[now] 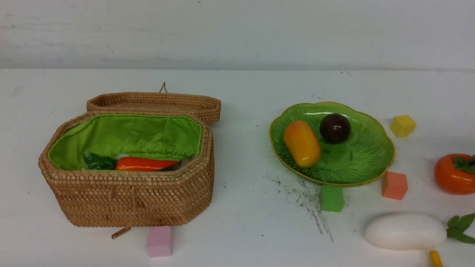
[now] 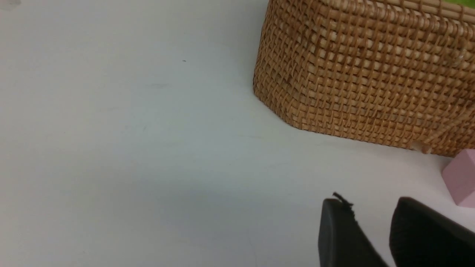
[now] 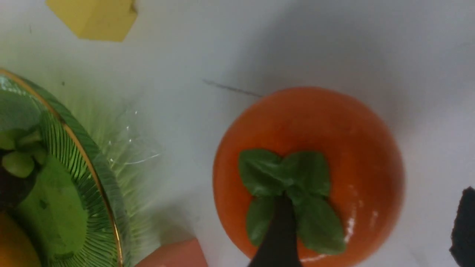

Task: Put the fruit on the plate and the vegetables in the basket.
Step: Grab a tomato with your right arm and place it on the plate on the right, then take a daikon with your right arm and place it on the basket on the left.

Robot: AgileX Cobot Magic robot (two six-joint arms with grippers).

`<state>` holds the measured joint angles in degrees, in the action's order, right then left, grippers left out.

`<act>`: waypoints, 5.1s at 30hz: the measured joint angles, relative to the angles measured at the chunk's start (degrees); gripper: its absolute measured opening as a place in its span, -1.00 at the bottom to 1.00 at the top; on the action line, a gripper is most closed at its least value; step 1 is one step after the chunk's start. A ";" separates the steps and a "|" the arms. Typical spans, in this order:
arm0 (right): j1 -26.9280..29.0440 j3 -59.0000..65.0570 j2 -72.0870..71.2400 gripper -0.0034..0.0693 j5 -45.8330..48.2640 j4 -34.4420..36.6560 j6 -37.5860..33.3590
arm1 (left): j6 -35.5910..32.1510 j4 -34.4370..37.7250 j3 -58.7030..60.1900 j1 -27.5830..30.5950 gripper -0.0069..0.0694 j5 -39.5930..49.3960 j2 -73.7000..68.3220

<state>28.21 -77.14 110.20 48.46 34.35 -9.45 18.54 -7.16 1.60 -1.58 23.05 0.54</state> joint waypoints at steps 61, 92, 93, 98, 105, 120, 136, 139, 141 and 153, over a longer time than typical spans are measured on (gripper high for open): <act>-26.28 -1.45 0.73 0.49 -13.04 6.21 -9.28 | 0.00 0.00 0.00 0.05 -0.19 -0.06 0.00; -32.20 4.79 -29.70 0.41 18.01 -19.39 -49.07 | 0.00 0.00 0.00 0.05 -0.19 -0.06 0.00; -32.93 7.00 -29.61 0.37 18.02 -19.54 -53.96 | 0.00 0.00 0.00 0.05 -0.19 -0.06 0.00; -33.61 15.40 -26.87 0.29 11.64 -23.24 -59.97 | 0.00 0.00 0.00 0.05 -0.19 -0.06 0.00; -33.61 20.83 -23.07 0.51 -0.98 -26.58 -60.42 | 0.00 0.00 0.00 0.05 -0.19 -0.06 0.00; -33.61 20.78 -10.51 0.64 -3.35 -28.41 -59.13 | 0.00 0.00 0.00 0.05 -0.19 -0.06 0.00; -41.24 8.77 -20.49 0.61 8.29 -25.30 -57.56 | 0.00 0.00 0.00 0.05 -0.19 -0.06 0.00; -48.47 -1.28 -21.04 0.61 11.01 -23.49 -51.69 | 0.00 0.00 0.00 0.05 -0.19 -0.06 0.00; -53.31 -9.60 -19.45 0.61 11.11 -22.69 -46.12 | 0.00 0.00 0.00 0.05 -0.19 -0.06 0.00; -67.92 -46.42 9.08 0.61 3.99 -5.28 -35.02 | 0.00 0.00 0.00 0.05 -0.19 -0.06 0.00</act>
<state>-39.71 -123.56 119.28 52.45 29.06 -44.47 18.54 -7.16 1.60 -1.53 22.99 0.54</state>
